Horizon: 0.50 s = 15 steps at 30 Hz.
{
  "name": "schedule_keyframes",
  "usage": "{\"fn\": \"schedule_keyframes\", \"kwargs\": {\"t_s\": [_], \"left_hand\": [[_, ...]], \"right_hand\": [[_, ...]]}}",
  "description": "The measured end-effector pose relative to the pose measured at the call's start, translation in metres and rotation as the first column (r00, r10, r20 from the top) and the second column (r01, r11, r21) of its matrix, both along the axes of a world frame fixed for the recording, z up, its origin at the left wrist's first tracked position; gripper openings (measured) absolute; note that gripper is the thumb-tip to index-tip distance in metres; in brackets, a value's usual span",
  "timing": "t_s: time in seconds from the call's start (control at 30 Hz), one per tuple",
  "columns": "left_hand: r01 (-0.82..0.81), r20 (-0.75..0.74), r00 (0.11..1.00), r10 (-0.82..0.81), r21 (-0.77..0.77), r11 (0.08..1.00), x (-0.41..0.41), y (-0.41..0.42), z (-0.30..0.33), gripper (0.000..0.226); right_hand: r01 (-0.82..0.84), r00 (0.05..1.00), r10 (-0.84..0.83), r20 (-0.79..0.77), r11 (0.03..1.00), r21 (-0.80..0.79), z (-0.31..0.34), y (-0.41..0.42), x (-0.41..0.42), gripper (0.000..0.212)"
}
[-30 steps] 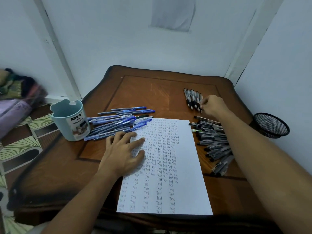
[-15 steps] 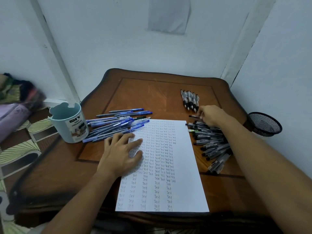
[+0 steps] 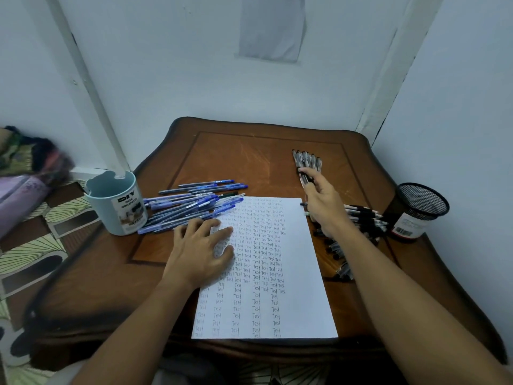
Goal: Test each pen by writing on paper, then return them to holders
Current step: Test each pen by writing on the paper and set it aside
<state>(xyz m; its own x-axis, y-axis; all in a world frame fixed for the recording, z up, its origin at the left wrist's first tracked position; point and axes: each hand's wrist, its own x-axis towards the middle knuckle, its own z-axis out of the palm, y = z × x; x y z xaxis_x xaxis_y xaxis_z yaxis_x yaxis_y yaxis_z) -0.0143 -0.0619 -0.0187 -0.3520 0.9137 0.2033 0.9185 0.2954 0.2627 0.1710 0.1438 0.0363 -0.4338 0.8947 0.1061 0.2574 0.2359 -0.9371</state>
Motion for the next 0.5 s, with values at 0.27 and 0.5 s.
{"fn": "schedule_keyframes", "kwargs": {"t_s": [0.27,0.5], "left_hand": [[-0.001,-0.017,1.000,0.001,-0.003,1.000,0.001,0.000,-0.001,0.071],[-0.004,-0.012,1.000,0.004,0.003,1.000,0.003,0.001,0.001,0.071]], "right_hand": [[-0.002,0.907,-0.169,-0.387,0.915,-0.403,0.005,-0.028,-0.003,0.014],[0.045,0.967,-0.111,-0.227,0.960,-0.278,-0.022,-0.044,0.005,0.022]]}}
